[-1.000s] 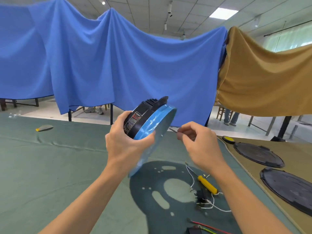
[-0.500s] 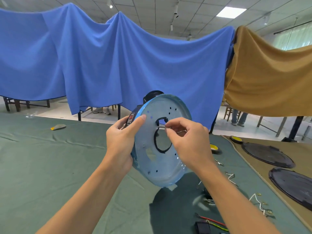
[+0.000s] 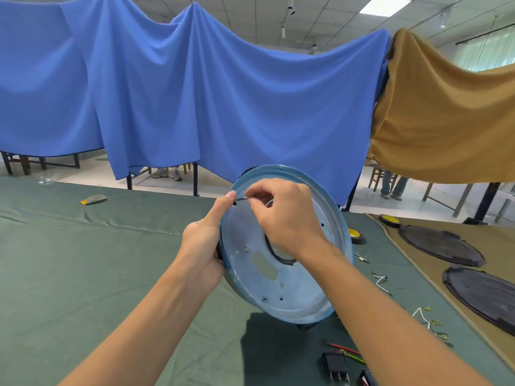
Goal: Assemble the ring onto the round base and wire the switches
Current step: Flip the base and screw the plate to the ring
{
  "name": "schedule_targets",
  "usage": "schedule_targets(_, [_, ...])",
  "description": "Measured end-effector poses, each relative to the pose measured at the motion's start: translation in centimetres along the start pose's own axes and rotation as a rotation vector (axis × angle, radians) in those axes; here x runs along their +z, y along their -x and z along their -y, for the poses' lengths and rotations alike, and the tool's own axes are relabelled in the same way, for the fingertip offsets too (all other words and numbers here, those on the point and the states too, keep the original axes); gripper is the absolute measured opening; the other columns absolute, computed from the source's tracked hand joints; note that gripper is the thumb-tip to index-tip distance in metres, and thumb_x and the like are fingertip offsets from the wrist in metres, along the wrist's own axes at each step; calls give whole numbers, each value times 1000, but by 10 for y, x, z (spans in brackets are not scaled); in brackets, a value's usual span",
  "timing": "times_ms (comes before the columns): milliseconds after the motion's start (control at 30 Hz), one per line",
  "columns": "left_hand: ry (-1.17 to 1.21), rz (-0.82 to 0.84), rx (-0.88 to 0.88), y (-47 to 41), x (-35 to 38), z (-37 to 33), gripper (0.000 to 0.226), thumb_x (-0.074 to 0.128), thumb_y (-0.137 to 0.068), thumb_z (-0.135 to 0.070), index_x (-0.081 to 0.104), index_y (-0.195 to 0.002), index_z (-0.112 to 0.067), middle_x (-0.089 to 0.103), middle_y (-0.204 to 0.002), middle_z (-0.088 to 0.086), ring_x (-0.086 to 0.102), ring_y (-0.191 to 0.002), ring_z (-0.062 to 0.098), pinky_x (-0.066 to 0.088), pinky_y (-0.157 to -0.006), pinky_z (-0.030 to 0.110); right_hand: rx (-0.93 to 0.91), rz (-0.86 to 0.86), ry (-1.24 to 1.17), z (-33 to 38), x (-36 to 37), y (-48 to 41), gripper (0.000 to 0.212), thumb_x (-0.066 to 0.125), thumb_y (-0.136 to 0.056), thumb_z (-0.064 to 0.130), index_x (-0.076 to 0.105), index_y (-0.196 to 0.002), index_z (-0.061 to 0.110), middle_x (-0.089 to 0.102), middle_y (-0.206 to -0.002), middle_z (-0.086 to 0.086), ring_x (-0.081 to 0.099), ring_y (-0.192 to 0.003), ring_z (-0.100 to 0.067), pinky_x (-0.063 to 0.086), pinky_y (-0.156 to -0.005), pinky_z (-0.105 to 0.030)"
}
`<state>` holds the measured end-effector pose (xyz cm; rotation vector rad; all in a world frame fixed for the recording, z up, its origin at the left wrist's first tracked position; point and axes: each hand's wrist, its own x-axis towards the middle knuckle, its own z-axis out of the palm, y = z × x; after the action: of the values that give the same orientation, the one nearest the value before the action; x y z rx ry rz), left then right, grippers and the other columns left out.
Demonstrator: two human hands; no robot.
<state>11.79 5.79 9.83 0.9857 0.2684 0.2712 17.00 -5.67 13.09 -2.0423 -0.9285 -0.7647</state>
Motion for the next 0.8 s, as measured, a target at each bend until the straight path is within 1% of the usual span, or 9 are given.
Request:
schedule_targets(100, [4,-21,-7,-6,-2,3,41,79,-74,-42,73,-89,-5,71,-68,6,65,-50,19,49,-43,22,-13,104,56,-1,5,-6,17,60,-86,7,75,-92,11,74,-84,-2,63,-79,-17,49,-76,-32])
schedule_targets(133, [4,-26,-11,-8,-4,4,42,80,-72,-43,73,-90,-5,70,-68,5,65,-50,19,48,-43,22,-21,134,82,-2,6,-7,18,59,-86,7,76,-93,10,74,-85,-2,63,-81,-19,49,-77,-33])
schedule_targets(267, [2,-77,-59,-18,-11,11,57,83,-68,-45,71,-105,-3,71,-87,10,68,-63,23,54,-52,28,7,279,177,-4,13,-17,22,55,-85,6,75,-93,10,72,-87,-5,61,-87,-23,49,-79,-37])
schedule_targets(367, [-11,-76,-115,-25,-17,16,52,81,-71,-48,67,-101,-7,66,-72,6,64,-50,20,48,-42,23,10,397,238,-6,21,-23,24,52,-85,3,74,-92,11,70,-92,-6,55,-86,-25,48,-80,-34])
schedule_targets(467, [-10,-84,-158,-33,-24,20,49,79,-73,-49,64,-96,-9,61,-55,2,61,-42,19,46,-39,22,30,472,268,-10,30,-29,26,52,-86,2,73,-93,13,67,-95,-6,53,-85,-20,48,-78,-31])
schedule_targets(600, [-21,-97,-203,-42,-35,26,55,79,-71,-52,70,-104,-9,69,-82,8,67,-64,25,55,-53,29,57,535,281,-13,44,-38,23,54,-84,1,73,-90,12,67,-95,-9,60,-86,-24,51,-72,-30])
schedule_targets(667, [-33,-87,-211,-46,-42,28,52,79,-71,-54,71,-99,-10,67,-81,8,65,-60,23,54,-52,29,50,567,291,-14,52,-42,20,56,-83,1,71,-87,14,67,-95,-9,61,-85,-24,53,-73,-31])
schedule_targets(767, [-39,-64,-232,-53,-50,30,50,78,-73,-54,71,-92,-9,65,-69,5,63,-51,19,51,-46,25,27,645,345,-15,64,-45,18,58,-84,4,67,-77,18,66,-93,-10,61,-80,-26,51,-66,-32])
schedule_targets(800, [-33,-65,-239,-55,-52,32,51,78,-73,-55,71,-93,-9,66,-69,5,64,-54,19,52,-48,27,23,666,363,-15,69,-46,18,58,-84,4,67,-76,17,65,-92,-10,61,-78,-27,51,-64,-32])
